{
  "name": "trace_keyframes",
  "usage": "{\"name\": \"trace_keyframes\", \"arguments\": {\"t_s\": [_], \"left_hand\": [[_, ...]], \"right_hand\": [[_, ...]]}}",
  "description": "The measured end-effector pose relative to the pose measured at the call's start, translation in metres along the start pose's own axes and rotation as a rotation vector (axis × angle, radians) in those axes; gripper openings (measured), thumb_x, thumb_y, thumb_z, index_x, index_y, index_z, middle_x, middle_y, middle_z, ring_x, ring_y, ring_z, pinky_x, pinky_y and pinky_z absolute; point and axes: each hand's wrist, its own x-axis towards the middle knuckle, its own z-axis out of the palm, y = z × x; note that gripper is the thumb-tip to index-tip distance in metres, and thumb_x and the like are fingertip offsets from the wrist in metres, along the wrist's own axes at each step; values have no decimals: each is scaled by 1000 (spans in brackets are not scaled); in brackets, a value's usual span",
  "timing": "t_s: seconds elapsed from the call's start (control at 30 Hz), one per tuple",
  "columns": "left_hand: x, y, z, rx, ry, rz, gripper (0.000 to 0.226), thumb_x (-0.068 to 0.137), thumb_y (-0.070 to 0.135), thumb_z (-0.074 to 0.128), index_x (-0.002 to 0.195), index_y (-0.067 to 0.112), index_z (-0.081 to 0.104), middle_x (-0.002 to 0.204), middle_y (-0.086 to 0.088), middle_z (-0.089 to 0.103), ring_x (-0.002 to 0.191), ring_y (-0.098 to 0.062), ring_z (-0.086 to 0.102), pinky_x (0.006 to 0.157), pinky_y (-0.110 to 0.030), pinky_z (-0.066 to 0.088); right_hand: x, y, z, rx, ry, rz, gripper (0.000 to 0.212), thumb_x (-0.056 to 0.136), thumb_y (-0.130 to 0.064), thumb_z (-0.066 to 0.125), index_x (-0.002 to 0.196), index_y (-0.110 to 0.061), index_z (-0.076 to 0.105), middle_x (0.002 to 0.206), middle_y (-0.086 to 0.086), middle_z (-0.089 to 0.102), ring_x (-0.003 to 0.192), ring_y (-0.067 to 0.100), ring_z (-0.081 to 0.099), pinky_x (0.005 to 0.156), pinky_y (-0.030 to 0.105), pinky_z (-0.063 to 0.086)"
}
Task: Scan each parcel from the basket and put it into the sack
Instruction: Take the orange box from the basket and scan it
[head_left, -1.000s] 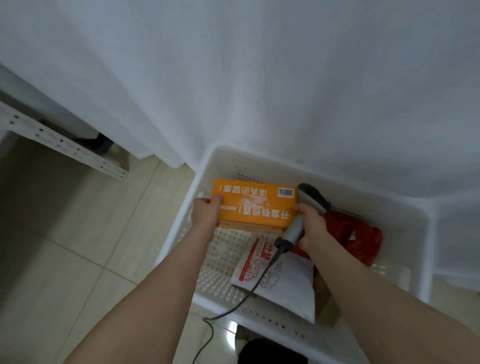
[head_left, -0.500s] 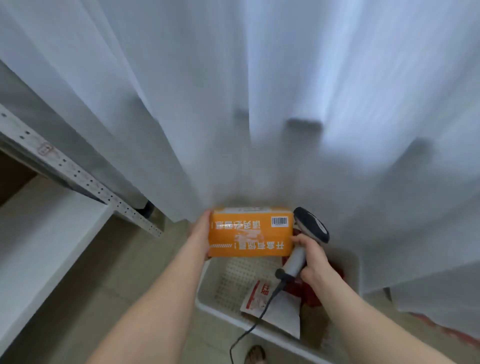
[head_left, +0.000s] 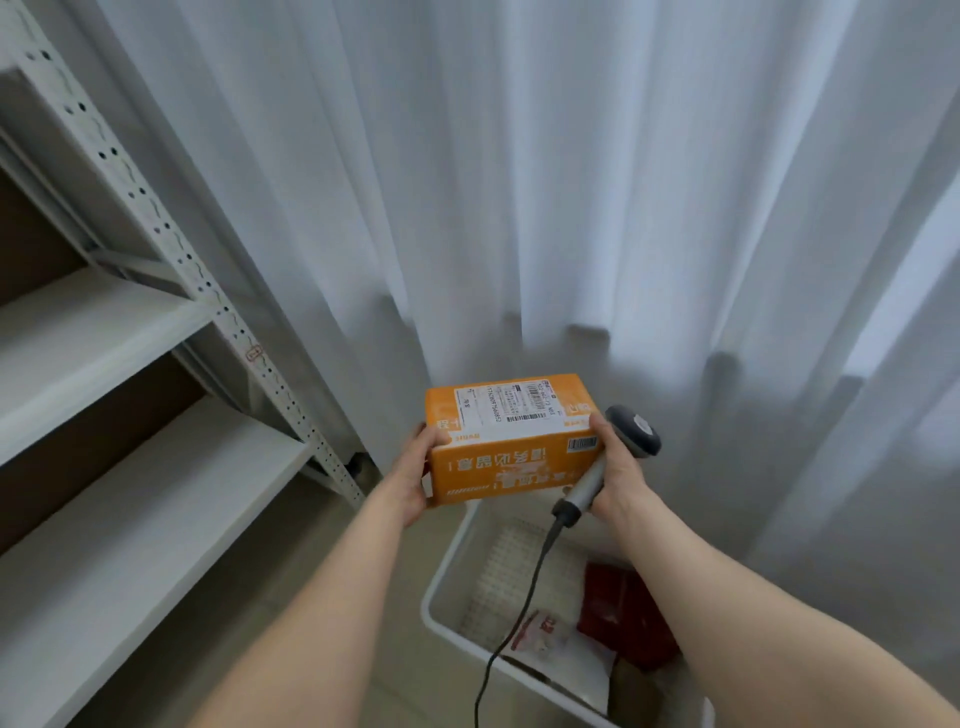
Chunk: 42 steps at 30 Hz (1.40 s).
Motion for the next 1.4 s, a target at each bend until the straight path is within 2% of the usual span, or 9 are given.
{"name": "trace_keyframes", "arguments": {"t_s": [0.17, 0.27, 0.43, 0.6, 0.73, 0.93, 1.1, 1.23, 1.4], "left_hand": [[-26, 21, -15, -83, -70, -133, 59, 80, 64, 56, 116, 19, 63, 110, -15, 68, 102, -32, 63, 88, -43, 49], [-35, 35, -32, -79, -78, -158, 65, 79, 75, 47, 104, 17, 64, 103, -16, 68, 94, -34, 62, 76, -44, 48], [-39, 45, -61, -53, 9, -81, 51, 75, 61, 61, 104, 19, 58, 118, -13, 60, 110, -32, 55, 99, -52, 42], [-47, 43, -63, -52, -7, 55, 50, 83, 51, 58, 125, 23, 51, 109, -6, 60, 100, -25, 54, 86, -51, 44], [-53, 37, -73, 125, -121, 71, 48, 84, 42, 63, 124, 25, 42, 128, -8, 49, 114, -30, 47, 100, -62, 37], [-62, 46, -84, 325, -203, -13, 80, 75, 62, 63, 139, 23, 36, 139, -10, 47, 129, -30, 40, 105, -65, 20], [-66, 41, -82, 249, -165, -4, 62, 81, 54, 62, 133, 26, 45, 118, -8, 59, 106, -30, 56, 89, -54, 49], [-59, 24, -86, 187, -64, 58, 60, 82, 48, 64, 136, 35, 42, 114, -6, 62, 100, -32, 59, 87, -58, 50], [-61, 7, -102, 132, -5, 48, 62, 84, 41, 65, 139, 33, 38, 113, -5, 63, 92, -29, 63, 66, -44, 53]], "right_hand": [[-27, -7, 15, -49, -32, -107, 39, 73, -26, 82, 106, -15, 64, 108, 12, 73, 96, 30, 70, 90, 51, 54], [-43, -5, 23, -89, -93, -119, 44, 75, -24, 80, 114, -13, 62, 109, 12, 72, 90, 28, 69, 81, 43, 56], [-59, 8, 42, -2, -72, -107, 55, 75, -29, 82, 122, -14, 58, 107, 10, 72, 95, 27, 70, 76, 43, 58], [-74, 32, 63, 94, -62, -27, 39, 79, -28, 79, 107, -17, 54, 102, 10, 67, 102, 31, 64, 73, 42, 54], [-83, 46, 75, 55, -146, 18, 49, 76, -20, 80, 120, -11, 60, 102, 13, 74, 92, 32, 72, 73, 47, 59], [-91, 39, 85, -84, -257, -65, 50, 82, -7, 73, 128, -10, 54, 104, 15, 74, 91, 34, 72, 84, 56, 56], [-94, 40, 94, -260, -269, -159, 35, 87, -11, 70, 119, -9, 57, 105, 14, 72, 93, 32, 71, 82, 49, 57], [-98, 40, 98, -437, -171, -280, 22, 89, -19, 68, 104, -7, 58, 73, 5, 59, 60, 18, 53, 57, 29, 46], [-117, 38, 105, -575, -340, -165, 14, 92, -15, 61, 101, -5, 56, 63, 7, 52, 48, 16, 45, 48, 27, 41]]}}
